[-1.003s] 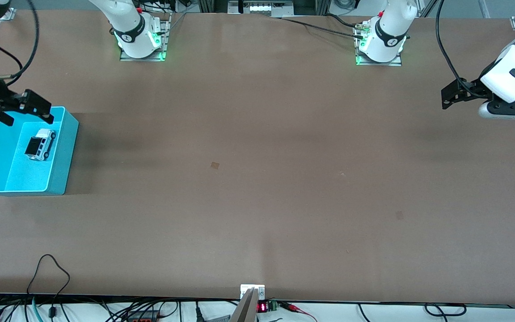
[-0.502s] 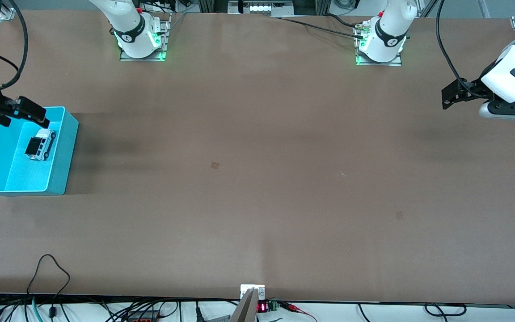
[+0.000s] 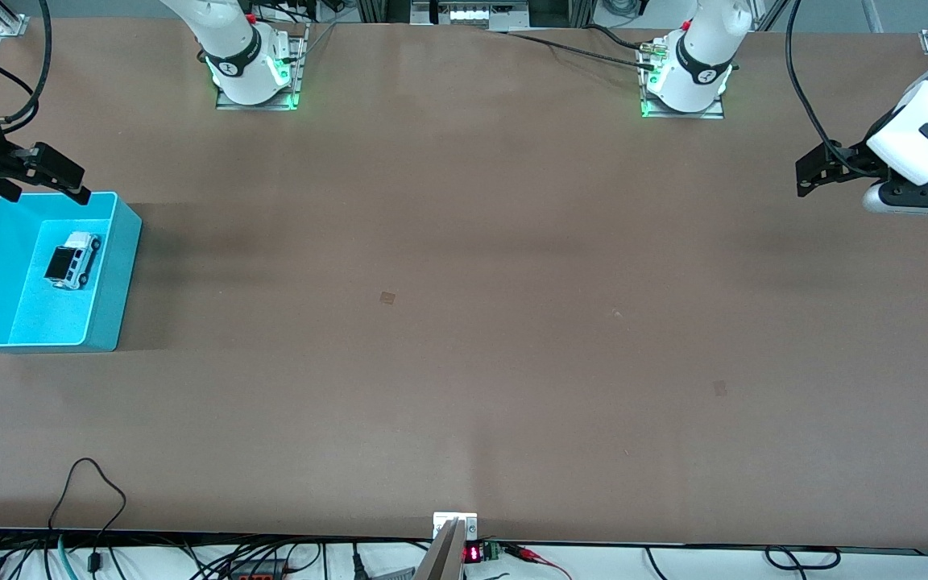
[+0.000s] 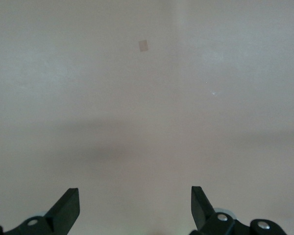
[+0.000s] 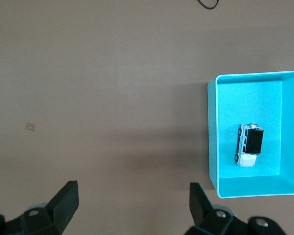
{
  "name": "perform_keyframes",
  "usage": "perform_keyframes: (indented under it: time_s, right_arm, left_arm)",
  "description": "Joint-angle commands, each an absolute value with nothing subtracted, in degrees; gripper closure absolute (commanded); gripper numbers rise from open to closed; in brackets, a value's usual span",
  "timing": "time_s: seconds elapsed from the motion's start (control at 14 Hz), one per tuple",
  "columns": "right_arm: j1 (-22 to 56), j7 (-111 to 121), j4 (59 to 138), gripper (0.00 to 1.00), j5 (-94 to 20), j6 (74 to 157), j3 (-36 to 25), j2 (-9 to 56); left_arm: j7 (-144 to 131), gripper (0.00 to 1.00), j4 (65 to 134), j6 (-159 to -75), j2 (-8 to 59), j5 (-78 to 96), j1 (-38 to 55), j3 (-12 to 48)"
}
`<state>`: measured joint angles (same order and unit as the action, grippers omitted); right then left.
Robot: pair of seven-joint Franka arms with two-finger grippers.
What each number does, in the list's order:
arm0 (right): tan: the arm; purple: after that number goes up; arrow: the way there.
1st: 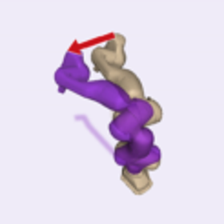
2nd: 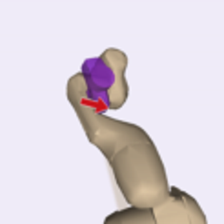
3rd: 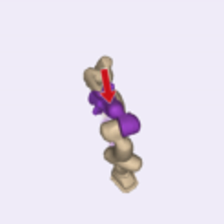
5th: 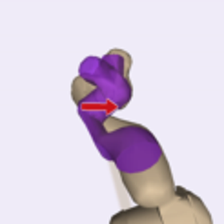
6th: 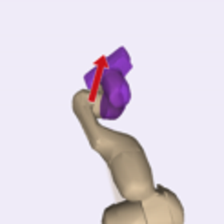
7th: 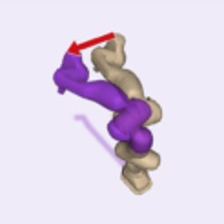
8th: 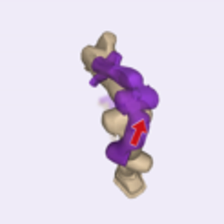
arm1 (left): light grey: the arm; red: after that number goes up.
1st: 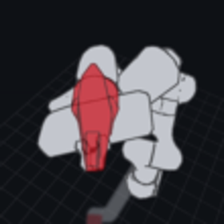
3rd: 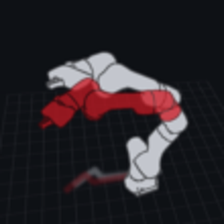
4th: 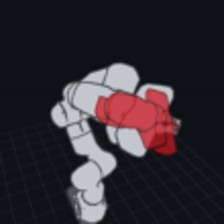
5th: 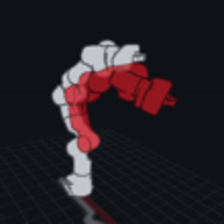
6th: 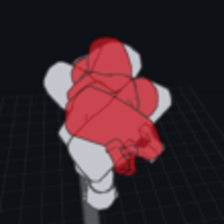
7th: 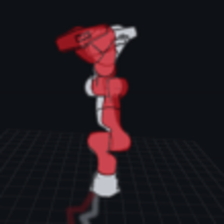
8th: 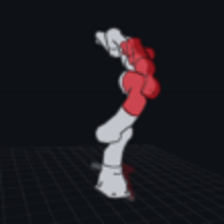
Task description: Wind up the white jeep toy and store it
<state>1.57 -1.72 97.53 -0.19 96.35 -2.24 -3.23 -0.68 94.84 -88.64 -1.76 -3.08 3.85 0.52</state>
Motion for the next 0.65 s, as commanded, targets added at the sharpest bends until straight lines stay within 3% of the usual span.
perform_keyframes:
  time_s: [0.0, 0.57]
  right_arm:
    - [1.1, -1.1, 97.4, 0.0, 0.0, 96.9, -1.5, -3.6]
    - [1.2, -0.7, 96.2, 0.0, -0.5, 96.7, -1.5, -2.7]
  left_arm:
    - [0.4, 0.0, 93.1, -87.2, -1.1, -2.6, 3.6, 1.0]
    - [0.0, 0.0, 93.0, -86.5, -1.1, -2.5, 3.6, 1.0]
